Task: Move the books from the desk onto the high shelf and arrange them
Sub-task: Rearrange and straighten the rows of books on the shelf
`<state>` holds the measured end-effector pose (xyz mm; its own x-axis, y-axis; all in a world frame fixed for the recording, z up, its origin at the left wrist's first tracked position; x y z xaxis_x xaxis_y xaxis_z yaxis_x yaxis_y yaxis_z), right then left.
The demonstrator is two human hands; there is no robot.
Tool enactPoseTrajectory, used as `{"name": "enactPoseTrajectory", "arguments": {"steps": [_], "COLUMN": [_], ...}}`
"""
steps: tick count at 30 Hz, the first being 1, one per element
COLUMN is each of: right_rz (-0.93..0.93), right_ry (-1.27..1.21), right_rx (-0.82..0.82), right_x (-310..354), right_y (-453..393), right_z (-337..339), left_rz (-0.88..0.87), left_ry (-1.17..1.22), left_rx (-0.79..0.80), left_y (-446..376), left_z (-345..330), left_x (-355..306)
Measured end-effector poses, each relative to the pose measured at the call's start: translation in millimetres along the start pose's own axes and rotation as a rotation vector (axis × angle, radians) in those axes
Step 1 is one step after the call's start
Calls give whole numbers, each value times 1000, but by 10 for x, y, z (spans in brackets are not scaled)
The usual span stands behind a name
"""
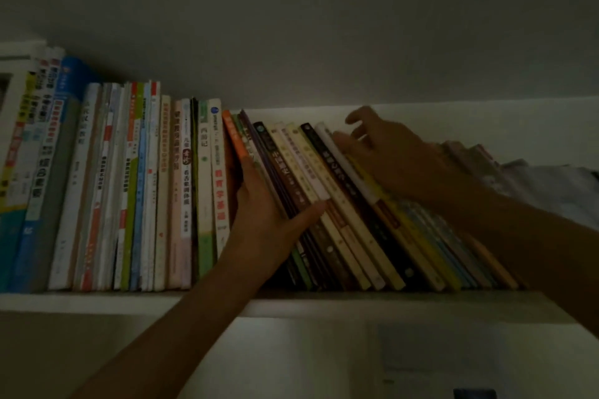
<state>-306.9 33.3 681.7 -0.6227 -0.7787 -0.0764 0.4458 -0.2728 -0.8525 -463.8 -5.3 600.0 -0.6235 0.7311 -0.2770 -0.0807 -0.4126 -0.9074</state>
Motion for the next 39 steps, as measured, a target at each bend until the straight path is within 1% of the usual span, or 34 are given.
{"name": "enactPoseTrajectory", "arguments": {"steps": [2, 3, 5, 7, 9, 11, 15, 17, 20, 22, 24, 28, 32, 37, 39], "right_rz": [147, 179, 177, 148, 122, 140, 94, 108, 146, 139, 107, 21, -126, -144, -146], "right_ry": [308, 381, 405, 445, 417, 363, 252, 234, 213, 204, 208, 175, 239, 289, 299], "right_rx": [-62, -72, -60, -40, -25, -53, -88, -130, -194, -204, -187, -201, -195, -221, -239], "right_x": [45, 64, 49, 88, 129, 184, 231, 263, 278, 247, 211, 94, -45, 8, 13], "right_y": [110, 145, 134, 68, -10, -93, -258, -295, -308, -316, -333, -384, -465, -430, -415], "right_z": [-64, -94, -119, -139, -110, -81, -135, -176, -141, -107, -99, 2, 54, 35, 39], "left_rz": [38, 45, 63, 81, 59, 29, 36, 40, 59, 58, 46, 57, 102, 177, 181], "left_ry": [-28, -42, -71, -123, -157, -154, -160, -168, -261, -319, -351, -424, -620, -764, -875], "left_rx": [-46, -58, -50, -3, 70, 138, 184, 209, 275, 324, 332, 286, 295, 348, 330], "left_y": [-11, -12, -20, -6, 12, 50, 71, 62, 37, 18, 11, -16, -48, -23, -9], "left_z": [-92, -120, -141, -137, -137, -153, -148, -132, -80, -49, -18, 11, 45, 51, 76], "left_x": [54, 74, 105, 111, 105, 100, 132, 146, 143, 146, 148, 120, 66, 25, 19]}}
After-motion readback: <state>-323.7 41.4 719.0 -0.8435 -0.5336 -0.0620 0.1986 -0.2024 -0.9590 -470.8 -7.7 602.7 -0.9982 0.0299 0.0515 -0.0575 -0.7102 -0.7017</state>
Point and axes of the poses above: each hand's wrist, its own y-axis away from the middle knuckle, its own z-axis out of the back of the hand, x = y × z, the point moved 7 cm from there along -y, towards the middle knuckle, and after that the axes turned 10 degrees about x, right-handed, at the moved point
